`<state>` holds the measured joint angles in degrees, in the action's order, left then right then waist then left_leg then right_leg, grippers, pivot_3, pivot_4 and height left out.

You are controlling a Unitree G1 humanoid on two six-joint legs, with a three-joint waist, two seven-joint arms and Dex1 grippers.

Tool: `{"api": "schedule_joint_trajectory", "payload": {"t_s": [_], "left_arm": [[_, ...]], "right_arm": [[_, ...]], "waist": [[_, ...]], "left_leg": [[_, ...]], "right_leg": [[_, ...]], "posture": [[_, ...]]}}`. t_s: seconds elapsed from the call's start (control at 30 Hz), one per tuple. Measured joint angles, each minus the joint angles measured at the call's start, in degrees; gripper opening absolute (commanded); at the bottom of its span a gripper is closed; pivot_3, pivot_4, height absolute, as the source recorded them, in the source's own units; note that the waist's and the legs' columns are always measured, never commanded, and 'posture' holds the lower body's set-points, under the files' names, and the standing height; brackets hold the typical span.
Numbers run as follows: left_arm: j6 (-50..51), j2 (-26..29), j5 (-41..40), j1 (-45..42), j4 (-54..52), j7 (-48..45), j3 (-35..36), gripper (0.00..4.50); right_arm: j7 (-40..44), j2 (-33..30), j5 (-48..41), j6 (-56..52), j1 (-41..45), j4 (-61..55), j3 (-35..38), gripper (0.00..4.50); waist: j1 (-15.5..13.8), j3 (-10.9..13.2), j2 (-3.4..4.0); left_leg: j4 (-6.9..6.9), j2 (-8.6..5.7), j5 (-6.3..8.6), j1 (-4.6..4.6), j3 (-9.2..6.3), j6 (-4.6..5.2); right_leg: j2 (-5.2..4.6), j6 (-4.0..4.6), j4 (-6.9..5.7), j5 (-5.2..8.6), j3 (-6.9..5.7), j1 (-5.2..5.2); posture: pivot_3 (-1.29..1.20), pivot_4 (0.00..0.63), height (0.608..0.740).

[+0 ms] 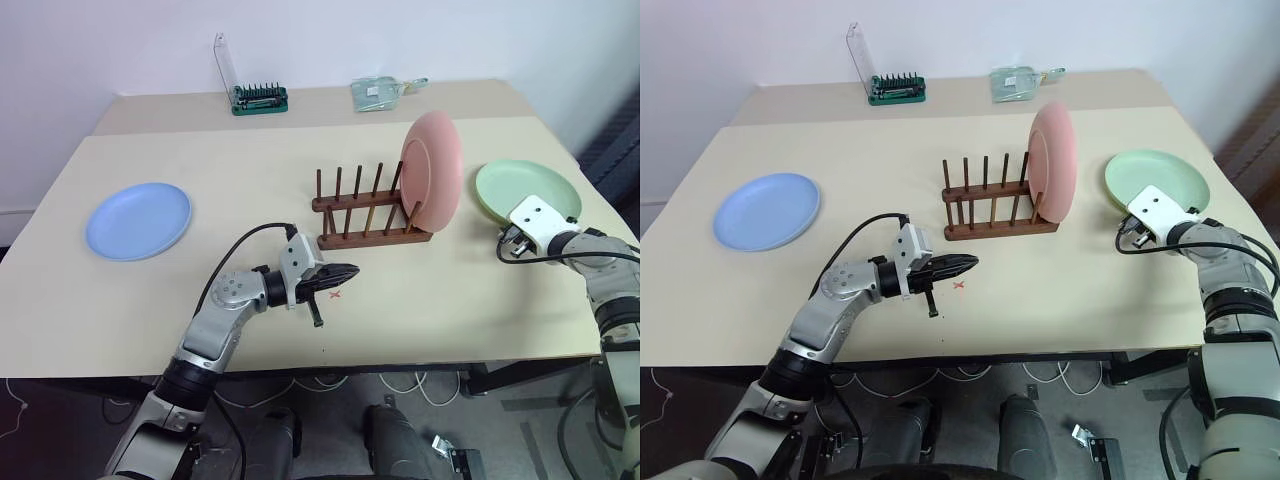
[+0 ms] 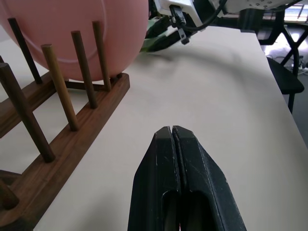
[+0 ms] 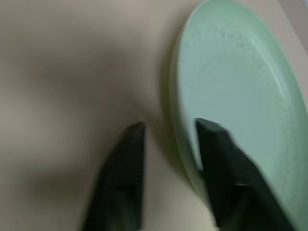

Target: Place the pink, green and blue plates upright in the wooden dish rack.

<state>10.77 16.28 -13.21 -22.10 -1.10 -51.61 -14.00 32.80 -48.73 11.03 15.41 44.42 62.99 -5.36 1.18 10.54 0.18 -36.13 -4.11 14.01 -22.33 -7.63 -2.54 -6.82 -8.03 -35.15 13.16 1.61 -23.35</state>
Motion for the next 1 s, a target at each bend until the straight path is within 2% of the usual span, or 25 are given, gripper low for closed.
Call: {"api": "schedule_joint_trajectory", "payload": {"t_s": [0.23,0.33,0.43,0.57,0.67,0.77,0.87,1.0], "left_arm": [[0.0,0.0,0.0,0.0,0.0,0.6,0.0,0.00],[0.0,0.3,0.0,0.1,0.0,0.6,0.1,0.00],[0.0,0.4,0.0,0.4,-0.1,0.6,0.1,0.00],[0.1,0.2,0.0,0.6,-0.2,0.4,-0.1,0.00],[0.1,-0.3,0.0,0.5,-0.1,0.1,-0.1,0.00],[0.1,-0.4,-0.1,0.4,0.0,-0.6,-0.1,0.00],[0.1,-0.7,-0.1,0.3,0.1,-0.9,-0.1,0.00],[0.1,-0.7,-0.1,0.1,0.3,-1.0,-0.1,0.00]], "right_arm": [[-4.0,-0.5,1.9,2.5,-0.4,0.4,0.0,0.04],[-5.3,-2.3,2.1,4.1,-2.5,-4.7,0.6,0.04],[-5.8,-3.5,-2.5,1.6,-4.6,-17.5,6.7,0.04],[-2.6,-1.9,-20.1,-11.7,-3.6,-42.6,17.5,0.04],[1.8,-0.2,-41.1,-28.3,-2.8,-61.0,22.5,0.04],[6.0,0.3,-63.0,-43.8,-3.4,-74.3,23.4,0.04],[5.3,2.8,-78.1,-54.1,-3.5,-78.6,23.4,0.04],[2.6,4.7,-85.7,-60.6,-3.4,-78.6,22.6,0.04]], "waist": [[-0.1,0.0,0.01],[-0.1,0.0,0.01],[0.2,0.0,0.10],[0.0,0.0,0.10],[-0.4,0.0,0.04],[-0.7,0.0,-0.01],[-0.6,0.0,-0.06],[-0.6,0.0,-0.06]], "left_leg": [[0.01,-0.01,0.00,0.00,0.00,0.00],[0.01,-0.01,0.00,-0.01,0.00,0.00],[0.04,0.01,0.00,-0.01,0.02,0.00],[0.01,0.04,0.00,-0.01,-0.04,0.01],[0.00,0.03,0.01,-0.02,-0.18,0.02],[-0.04,0.02,0.03,-0.05,-0.25,0.04],[-0.05,0.01,0.03,-0.06,-0.24,0.05],[-0.03,0.01,0.04,-0.07,-0.21,0.07]], "right_leg": [[0.00,0.00,0.00,0.00,0.00,0.00],[0.00,0.00,-0.01,0.00,0.01,-0.01],[0.00,0.00,-0.05,0.00,0.05,-0.08],[0.04,0.00,-0.06,0.00,0.03,-0.05],[0.03,0.00,-0.01,0.00,-0.05,0.03],[0.00,0.01,0.05,0.00,-0.12,0.09],[-0.01,0.02,0.05,0.00,-0.12,0.09],[-0.01,0.02,0.05,0.01,-0.13,0.03]], "posture": [[0.00,0.150,0.740],[0.00,0.150,0.740],[0.00,0.150,0.740],[0.00,0.150,0.740],[0.00,0.150,0.740],[0.00,0.150,0.740],[0.00,0.150,0.740],[0.00,0.150,0.740]]}}
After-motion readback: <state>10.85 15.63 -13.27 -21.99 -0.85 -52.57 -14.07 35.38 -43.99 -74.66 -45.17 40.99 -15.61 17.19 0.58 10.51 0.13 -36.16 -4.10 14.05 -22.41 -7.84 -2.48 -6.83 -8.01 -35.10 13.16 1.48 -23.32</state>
